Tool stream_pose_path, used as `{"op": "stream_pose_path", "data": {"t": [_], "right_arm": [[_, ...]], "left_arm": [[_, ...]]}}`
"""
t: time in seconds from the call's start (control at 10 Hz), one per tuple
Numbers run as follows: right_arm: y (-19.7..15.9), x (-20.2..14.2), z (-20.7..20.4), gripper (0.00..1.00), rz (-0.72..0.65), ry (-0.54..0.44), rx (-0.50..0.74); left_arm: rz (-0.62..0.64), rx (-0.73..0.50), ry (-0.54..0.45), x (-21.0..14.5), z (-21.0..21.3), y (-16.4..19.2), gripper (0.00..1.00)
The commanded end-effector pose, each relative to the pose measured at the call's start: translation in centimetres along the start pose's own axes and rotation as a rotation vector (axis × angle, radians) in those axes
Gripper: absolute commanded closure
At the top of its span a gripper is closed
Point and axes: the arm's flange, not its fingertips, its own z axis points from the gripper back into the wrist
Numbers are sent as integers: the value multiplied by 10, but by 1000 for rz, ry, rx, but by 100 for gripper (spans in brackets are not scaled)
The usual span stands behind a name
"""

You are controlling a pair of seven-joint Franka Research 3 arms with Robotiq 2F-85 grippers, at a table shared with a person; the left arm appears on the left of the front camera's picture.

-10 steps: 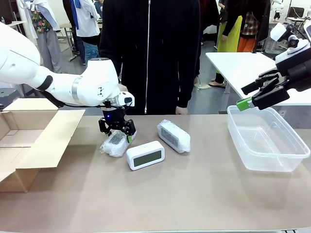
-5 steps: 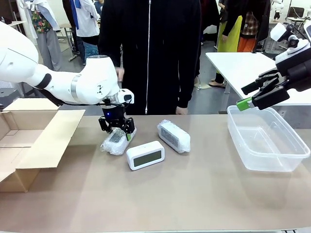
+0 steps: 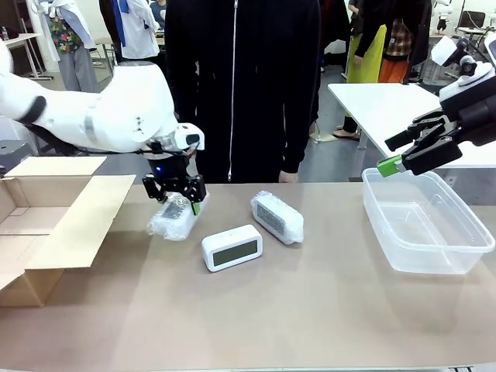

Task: Separate and place wrapped and unwrapped clocks.
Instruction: Pick up the Digital clock indicated by the person, then if the picked Digital clock is wrapped, place it in the Package Box ; if not, place it in the Organizing box.

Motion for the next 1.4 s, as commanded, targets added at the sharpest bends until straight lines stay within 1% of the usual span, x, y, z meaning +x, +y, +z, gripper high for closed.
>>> {"op": "stream_pose_path", "data": {"t": [0.0,0.1,0.3,0.4,0.5,0.6,0.7,1.3], "right_arm": [[-1,-1,-1,0,7,-15,21],[-1,-1,-1,0,7,-15,21],[-1,-1,-1,0,7,-15,21],[-1,-1,-1,0,7,-15,21],[-1,-1,-1,0,7,-15,21],[-1,-1,-1,0,7,-15,21],[-1,-1,-1,0,7,-15,21],[-1,-1,-1,0,7,-15,21]], "left_arm": [[13,-22,-7,-48,46,2,56],[10,-13,-55,-59,66,4,56],[-3,5,-193,-77,101,5,56],[-51,-8,-231,-84,113,3,56],[-66,-18,-263,-86,118,1,56],[-131,-38,-212,-75,108,2,56],[-26,3,-215,-80,129,-2,56],[-26,3,-215,-80,129,-2,56]]}}
